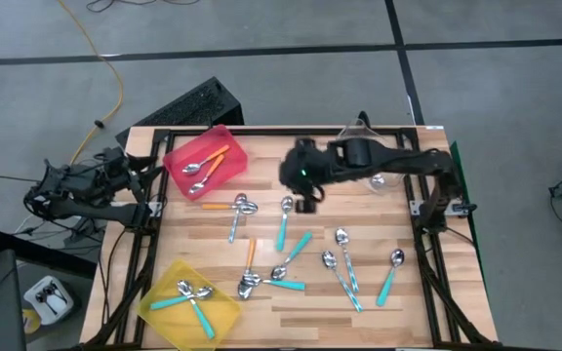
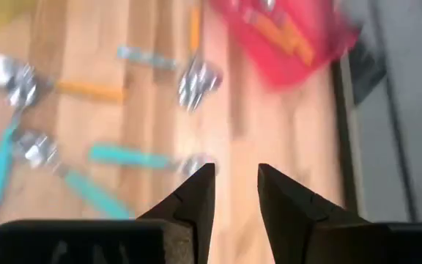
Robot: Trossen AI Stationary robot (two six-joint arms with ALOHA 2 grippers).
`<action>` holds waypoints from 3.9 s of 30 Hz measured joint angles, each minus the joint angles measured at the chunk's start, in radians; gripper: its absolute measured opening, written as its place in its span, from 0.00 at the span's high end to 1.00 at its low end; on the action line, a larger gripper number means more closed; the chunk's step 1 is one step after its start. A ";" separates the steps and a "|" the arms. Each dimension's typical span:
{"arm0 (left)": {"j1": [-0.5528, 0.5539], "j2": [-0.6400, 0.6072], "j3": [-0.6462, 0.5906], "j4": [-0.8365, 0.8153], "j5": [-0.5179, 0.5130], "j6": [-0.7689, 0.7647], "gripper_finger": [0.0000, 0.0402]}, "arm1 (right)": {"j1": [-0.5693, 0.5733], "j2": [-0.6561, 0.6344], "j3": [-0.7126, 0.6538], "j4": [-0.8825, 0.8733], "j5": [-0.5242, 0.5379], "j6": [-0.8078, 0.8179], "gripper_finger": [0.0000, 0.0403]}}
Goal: Sort silverware by color (type)
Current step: Put the patterned blue spoon into the transparent bin
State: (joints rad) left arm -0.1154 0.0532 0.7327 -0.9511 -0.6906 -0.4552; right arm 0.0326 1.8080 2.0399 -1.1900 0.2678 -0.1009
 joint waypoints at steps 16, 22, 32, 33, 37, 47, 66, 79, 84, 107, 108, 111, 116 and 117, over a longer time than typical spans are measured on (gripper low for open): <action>0.000 -0.005 -0.101 0.148 0.099 0.047 0.49 | 0.196 -0.193 -0.555 0.185 0.009 0.154 0.70; 0.000 -0.005 -0.101 0.148 0.096 0.048 0.49 | 0.166 -0.444 -0.932 0.765 -0.143 0.149 0.70; 0.000 -0.005 -0.101 0.148 0.092 0.048 0.49 | 0.158 -0.747 -1.360 1.449 -0.244 0.171 0.70; 0.000 -0.005 -0.100 0.148 0.092 0.048 0.49 | 0.158 -0.760 -1.379 1.454 -0.227 0.184 0.70; 0.000 -0.005 -0.100 0.148 0.092 0.048 0.49 | 0.154 -0.775 -1.430 1.458 -0.179 0.255 0.70; 0.000 -0.005 -0.100 0.148 0.090 0.048 0.49 | 0.179 -0.774 -1.434 1.269 -0.186 0.453 0.70; 0.000 -0.005 -0.100 0.145 0.081 0.042 0.49 | 0.404 -0.729 -1.434 0.656 0.037 1.389 0.70; 0.000 -0.005 -0.100 0.144 0.081 0.040 0.49 | 0.442 -0.518 -1.387 0.626 0.023 1.485 0.70; 0.000 -0.004 -0.100 0.144 0.081 0.040 0.49 | 0.436 -0.512 -1.335 0.532 0.019 1.495 0.70; 0.000 -0.004 -0.100 0.144 0.081 0.040 0.49 | 0.429 -0.372 -1.259 0.470 -0.089 1.404 0.61; 0.000 -0.004 -0.100 0.144 0.081 0.040 0.49 | 0.425 -0.371 -1.259 0.487 -0.090 1.399 0.58; 0.000 -0.004 -0.100 0.144 0.081 0.035 0.49 | 0.414 -0.378 -1.259 0.505 -0.099 1.394 0.50; 0.000 -0.004 -0.100 0.140 0.074 0.031 0.49 | 0.407 -0.369 -1.259 0.505 -0.087 1.460 0.44; 0.000 -0.004 -0.100 0.140 0.074 0.031 0.49 | 0.407 -0.357 -1.258 0.512 -0.087 1.462 0.44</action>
State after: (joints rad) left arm -0.1152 0.0494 0.6327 -0.8111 -0.6167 -0.4244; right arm 0.4397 1.4510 0.7815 -0.6780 0.1811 1.3614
